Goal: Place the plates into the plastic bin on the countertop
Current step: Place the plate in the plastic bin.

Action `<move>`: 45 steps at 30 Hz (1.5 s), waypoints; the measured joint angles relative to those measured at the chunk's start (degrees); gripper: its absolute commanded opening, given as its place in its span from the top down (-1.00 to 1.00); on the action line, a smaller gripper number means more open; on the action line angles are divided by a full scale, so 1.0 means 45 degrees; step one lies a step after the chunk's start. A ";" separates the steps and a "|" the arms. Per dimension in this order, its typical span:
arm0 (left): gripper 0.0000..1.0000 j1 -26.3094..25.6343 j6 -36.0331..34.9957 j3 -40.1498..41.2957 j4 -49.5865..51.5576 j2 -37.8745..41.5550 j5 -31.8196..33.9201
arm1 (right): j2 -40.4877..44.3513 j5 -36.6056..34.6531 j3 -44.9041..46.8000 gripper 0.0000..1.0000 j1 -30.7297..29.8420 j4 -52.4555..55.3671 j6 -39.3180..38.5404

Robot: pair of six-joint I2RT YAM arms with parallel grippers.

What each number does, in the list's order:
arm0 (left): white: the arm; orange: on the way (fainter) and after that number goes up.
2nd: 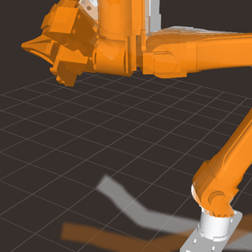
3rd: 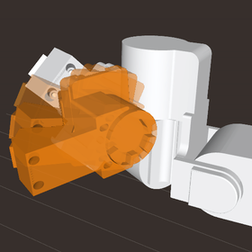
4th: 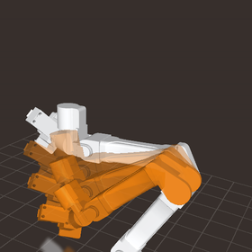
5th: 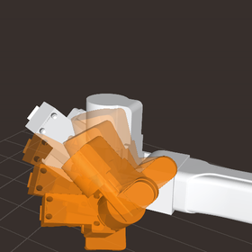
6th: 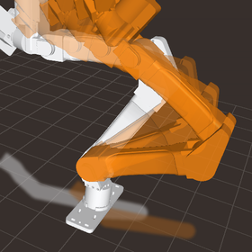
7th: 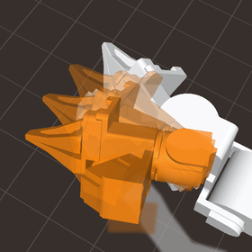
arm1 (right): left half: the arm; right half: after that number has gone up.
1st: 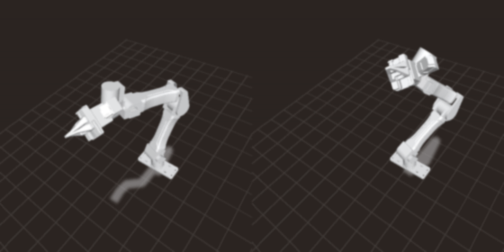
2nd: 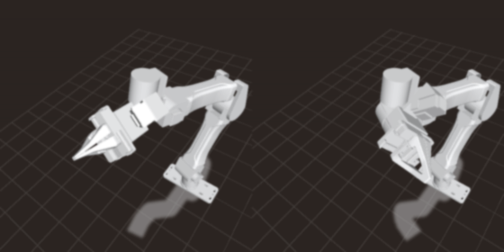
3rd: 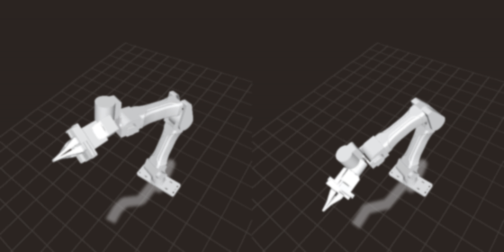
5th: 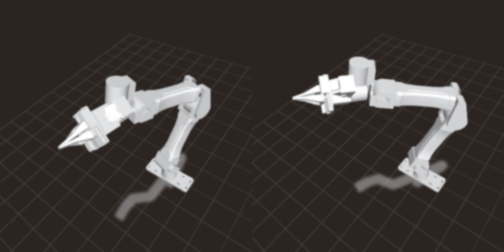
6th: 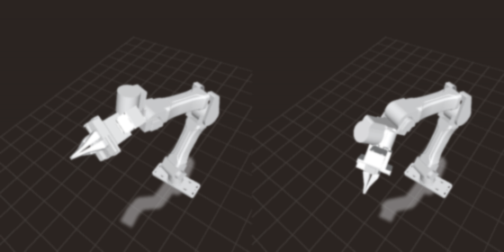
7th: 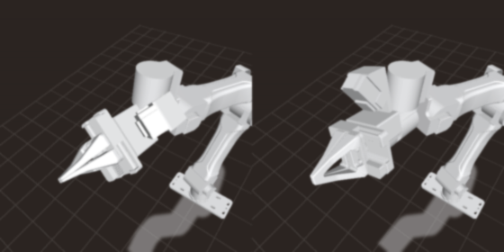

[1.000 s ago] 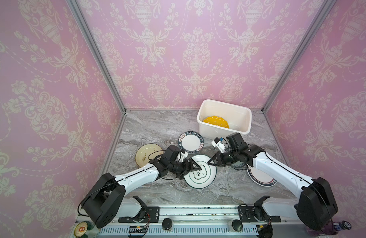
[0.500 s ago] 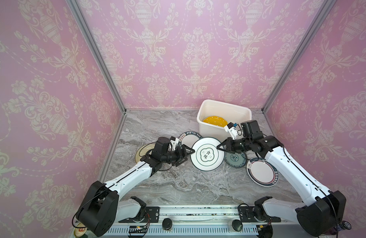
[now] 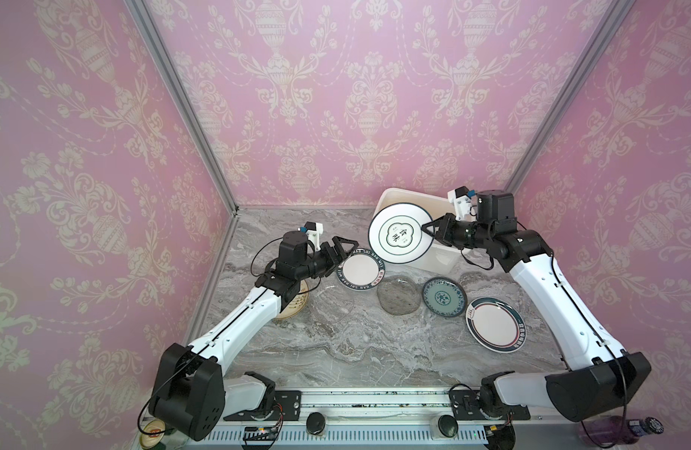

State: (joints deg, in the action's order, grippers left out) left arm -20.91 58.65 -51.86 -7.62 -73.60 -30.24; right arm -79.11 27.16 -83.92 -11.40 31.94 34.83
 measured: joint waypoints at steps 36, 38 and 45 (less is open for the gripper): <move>-0.99 0.0112 -0.6212 -0.5139 0.2176 -0.3133 0.2341 | -0.6547 -0.3133 -0.2200 0.95 0.2098 -0.2011 0.0656; -0.99 0.0112 -0.6363 -0.5455 0.2263 -0.3385 0.2438 | -0.6785 -0.3274 -0.2215 0.92 0.2098 -0.2021 0.0646; -0.99 0.0126 -0.6868 -0.6343 0.2545 -0.4163 0.2871 | -0.7694 -0.3444 -0.2448 0.85 0.1904 -0.1987 0.0277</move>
State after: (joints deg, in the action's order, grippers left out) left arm -20.34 27.75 -80.40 3.84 -92.33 -17.32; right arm -113.73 11.66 -94.94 -2.83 23.00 36.07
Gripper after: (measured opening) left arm 0.993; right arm 0.077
